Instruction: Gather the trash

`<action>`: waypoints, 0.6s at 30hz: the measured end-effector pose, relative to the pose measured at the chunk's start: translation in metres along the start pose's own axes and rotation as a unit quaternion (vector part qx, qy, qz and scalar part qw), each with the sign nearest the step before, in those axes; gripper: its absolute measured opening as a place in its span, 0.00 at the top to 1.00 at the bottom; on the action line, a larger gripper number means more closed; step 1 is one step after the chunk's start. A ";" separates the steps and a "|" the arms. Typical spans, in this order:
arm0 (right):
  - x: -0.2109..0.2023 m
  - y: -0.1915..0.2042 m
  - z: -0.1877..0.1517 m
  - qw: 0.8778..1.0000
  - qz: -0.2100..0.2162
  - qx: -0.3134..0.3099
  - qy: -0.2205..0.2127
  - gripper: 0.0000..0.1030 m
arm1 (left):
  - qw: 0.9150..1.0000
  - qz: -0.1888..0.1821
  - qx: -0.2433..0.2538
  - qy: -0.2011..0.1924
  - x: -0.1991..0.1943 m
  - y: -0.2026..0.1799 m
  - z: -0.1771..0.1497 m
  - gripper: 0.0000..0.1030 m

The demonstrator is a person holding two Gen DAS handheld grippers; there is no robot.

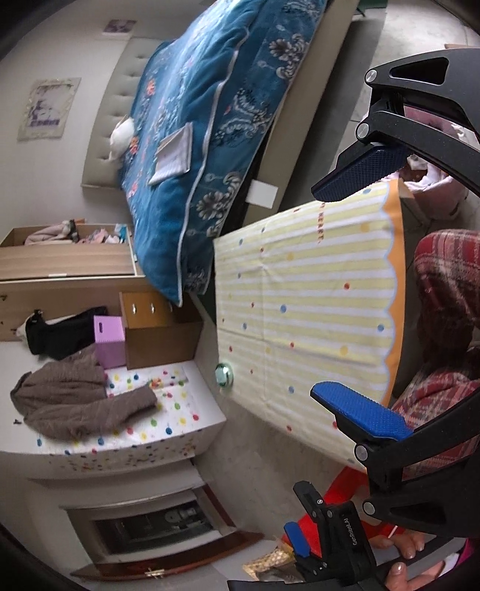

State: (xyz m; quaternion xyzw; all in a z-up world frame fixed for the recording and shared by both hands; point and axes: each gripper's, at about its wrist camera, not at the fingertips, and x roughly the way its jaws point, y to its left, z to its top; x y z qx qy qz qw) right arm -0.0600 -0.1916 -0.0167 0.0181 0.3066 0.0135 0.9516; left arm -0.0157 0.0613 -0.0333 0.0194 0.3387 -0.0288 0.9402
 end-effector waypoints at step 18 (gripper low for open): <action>0.004 -0.001 0.007 1.000 0.001 0.003 0.007 0.06 | 1.000 -0.004 0.014 0.002 0.003 -0.015 0.004 0.07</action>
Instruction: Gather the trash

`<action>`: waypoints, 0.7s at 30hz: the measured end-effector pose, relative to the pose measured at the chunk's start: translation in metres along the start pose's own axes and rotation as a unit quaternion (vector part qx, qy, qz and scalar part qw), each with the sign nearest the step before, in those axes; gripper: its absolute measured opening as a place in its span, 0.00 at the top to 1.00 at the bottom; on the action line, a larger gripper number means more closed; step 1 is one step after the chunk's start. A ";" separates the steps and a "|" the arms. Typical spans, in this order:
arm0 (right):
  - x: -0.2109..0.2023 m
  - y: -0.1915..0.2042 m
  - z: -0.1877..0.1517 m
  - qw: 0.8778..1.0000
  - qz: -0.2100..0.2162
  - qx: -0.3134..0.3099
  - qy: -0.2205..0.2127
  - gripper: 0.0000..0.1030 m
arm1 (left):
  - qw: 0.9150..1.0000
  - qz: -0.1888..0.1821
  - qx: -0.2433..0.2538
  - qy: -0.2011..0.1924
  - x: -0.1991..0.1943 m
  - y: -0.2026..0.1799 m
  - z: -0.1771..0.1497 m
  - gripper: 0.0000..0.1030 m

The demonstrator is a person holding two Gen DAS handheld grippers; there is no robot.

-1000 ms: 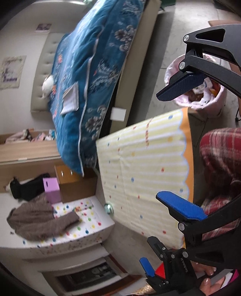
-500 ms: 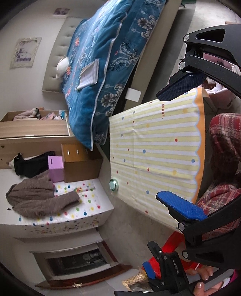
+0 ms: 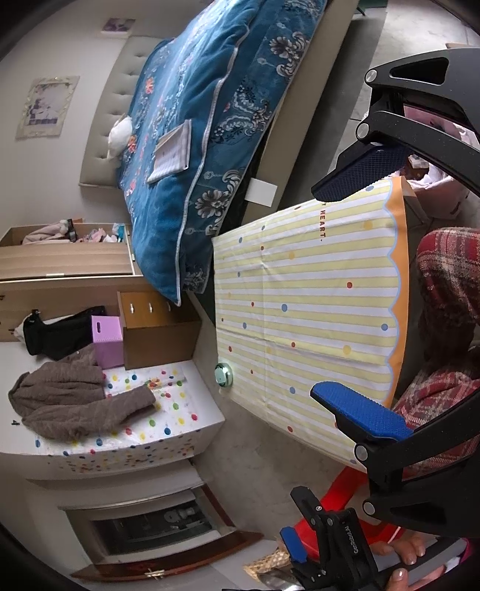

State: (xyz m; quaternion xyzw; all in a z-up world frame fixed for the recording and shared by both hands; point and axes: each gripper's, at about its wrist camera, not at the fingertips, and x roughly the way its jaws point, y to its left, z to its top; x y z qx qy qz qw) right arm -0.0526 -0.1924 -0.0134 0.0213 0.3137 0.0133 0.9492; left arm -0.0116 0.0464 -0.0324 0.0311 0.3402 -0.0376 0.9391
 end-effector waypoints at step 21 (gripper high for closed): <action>0.000 -0.001 0.001 1.000 0.002 0.000 0.000 0.06 | 1.000 0.000 0.002 -0.001 -0.001 -0.002 0.002 0.07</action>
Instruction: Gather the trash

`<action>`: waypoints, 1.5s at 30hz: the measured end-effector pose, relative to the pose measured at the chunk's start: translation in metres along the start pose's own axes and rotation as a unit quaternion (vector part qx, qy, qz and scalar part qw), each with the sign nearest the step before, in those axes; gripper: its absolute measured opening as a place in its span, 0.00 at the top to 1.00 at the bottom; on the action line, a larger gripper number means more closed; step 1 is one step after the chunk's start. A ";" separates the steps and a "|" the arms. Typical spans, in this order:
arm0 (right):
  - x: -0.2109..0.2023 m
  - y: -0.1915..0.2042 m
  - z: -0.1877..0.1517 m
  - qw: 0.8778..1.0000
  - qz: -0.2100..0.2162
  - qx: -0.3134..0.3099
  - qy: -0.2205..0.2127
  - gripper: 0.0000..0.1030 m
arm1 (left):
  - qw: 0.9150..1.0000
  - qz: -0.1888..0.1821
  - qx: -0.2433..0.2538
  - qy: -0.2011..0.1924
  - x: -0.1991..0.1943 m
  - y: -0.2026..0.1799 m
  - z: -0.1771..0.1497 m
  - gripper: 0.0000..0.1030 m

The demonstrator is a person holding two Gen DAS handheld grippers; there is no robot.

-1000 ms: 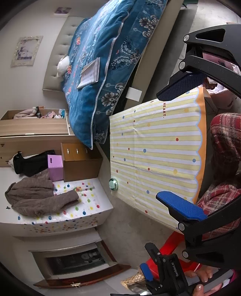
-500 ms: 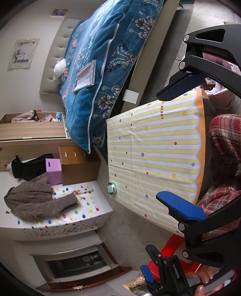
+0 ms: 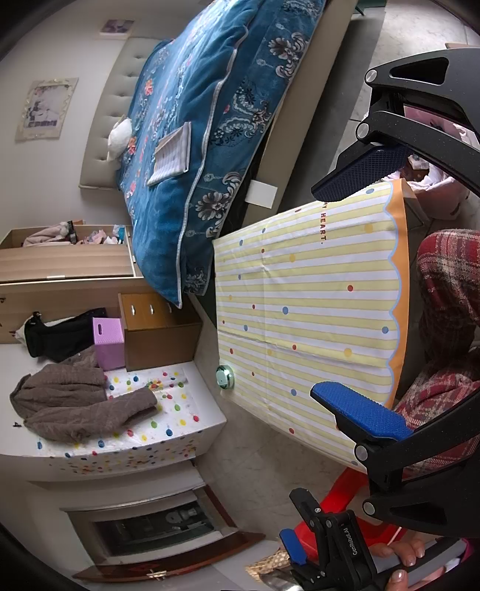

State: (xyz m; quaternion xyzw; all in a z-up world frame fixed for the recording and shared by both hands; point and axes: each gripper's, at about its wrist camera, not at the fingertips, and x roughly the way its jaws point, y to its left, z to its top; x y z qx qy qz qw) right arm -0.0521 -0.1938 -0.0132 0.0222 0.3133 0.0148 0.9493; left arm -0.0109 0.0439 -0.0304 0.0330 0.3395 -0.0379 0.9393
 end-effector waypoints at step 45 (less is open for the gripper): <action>0.005 -0.030 -0.019 1.000 0.001 0.025 0.002 0.06 | 1.000 -0.026 -0.009 0.005 0.011 -0.013 -0.006 0.07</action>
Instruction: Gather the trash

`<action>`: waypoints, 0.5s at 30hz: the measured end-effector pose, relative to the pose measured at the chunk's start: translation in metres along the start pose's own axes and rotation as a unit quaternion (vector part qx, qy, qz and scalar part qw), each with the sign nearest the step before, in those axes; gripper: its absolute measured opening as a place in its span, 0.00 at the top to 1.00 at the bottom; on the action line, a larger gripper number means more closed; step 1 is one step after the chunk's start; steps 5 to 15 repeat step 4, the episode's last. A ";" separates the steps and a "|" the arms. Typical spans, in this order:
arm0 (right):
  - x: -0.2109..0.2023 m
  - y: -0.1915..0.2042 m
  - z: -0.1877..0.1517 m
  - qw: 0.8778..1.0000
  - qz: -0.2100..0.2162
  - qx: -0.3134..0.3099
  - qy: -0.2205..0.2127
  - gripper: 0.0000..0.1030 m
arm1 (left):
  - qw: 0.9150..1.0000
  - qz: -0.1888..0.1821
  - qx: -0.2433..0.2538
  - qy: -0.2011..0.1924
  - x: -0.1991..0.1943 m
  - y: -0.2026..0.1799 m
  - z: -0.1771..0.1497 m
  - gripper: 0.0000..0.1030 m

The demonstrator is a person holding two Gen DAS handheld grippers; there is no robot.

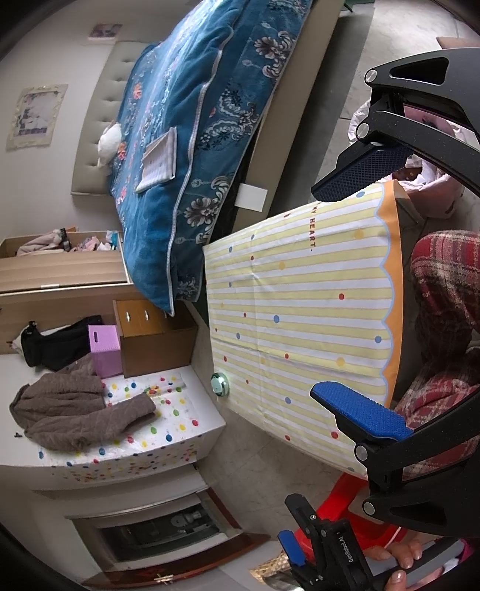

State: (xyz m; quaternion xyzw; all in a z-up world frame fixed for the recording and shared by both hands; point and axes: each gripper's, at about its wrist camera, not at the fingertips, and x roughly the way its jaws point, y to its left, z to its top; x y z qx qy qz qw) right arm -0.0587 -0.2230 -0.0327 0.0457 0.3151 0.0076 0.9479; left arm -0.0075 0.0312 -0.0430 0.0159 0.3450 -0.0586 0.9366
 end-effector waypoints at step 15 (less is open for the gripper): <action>0.003 -0.036 -0.024 1.000 -0.022 0.010 0.002 0.06 | 1.000 -0.008 -0.013 -0.009 0.007 -0.003 -0.004 0.06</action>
